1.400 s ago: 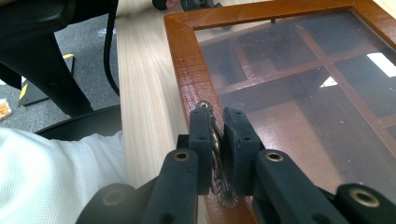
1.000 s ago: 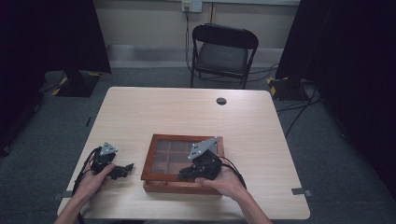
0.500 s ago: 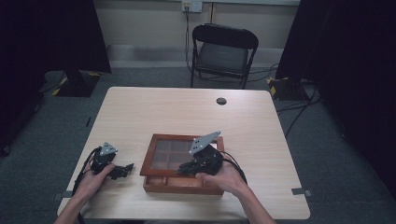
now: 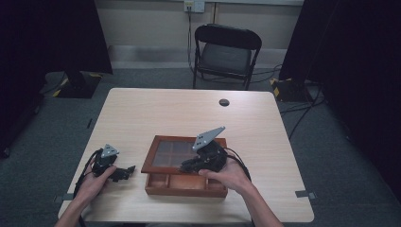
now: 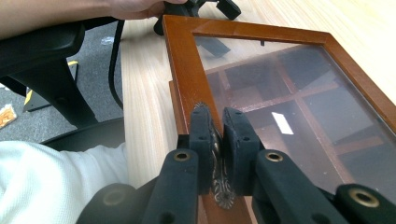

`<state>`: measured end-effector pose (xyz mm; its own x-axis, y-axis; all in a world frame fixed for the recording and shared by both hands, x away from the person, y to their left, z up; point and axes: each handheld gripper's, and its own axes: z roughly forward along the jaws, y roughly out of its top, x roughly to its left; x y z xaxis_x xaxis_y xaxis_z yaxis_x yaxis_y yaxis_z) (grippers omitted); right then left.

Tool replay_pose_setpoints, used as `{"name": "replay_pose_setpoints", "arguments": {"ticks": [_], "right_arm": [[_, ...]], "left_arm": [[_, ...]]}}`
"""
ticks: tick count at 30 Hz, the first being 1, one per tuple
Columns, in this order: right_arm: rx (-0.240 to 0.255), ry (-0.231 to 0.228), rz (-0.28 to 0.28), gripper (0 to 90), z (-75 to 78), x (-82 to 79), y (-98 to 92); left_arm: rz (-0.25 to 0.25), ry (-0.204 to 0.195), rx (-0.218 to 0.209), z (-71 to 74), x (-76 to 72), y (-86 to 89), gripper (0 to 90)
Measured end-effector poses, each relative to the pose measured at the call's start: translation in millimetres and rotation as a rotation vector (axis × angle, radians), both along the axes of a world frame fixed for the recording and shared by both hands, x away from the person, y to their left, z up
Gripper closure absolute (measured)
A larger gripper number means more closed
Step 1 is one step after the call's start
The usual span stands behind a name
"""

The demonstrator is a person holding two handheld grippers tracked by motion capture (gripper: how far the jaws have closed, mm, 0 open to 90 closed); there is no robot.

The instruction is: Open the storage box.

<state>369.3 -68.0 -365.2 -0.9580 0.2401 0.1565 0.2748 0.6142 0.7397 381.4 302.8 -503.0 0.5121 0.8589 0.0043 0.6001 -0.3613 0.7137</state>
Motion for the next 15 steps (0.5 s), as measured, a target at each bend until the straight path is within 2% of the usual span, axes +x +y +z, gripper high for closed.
{"name": "replay_pose_setpoints", "arguments": {"ticks": [15], "right_arm": [[0.01, -0.009, 0.001, 83.1, 9.4, 5.7, -1.3]], "left_arm": [[0.0, 0.0, -0.001, 0.0, 0.0, 0.0, 0.5]]}}
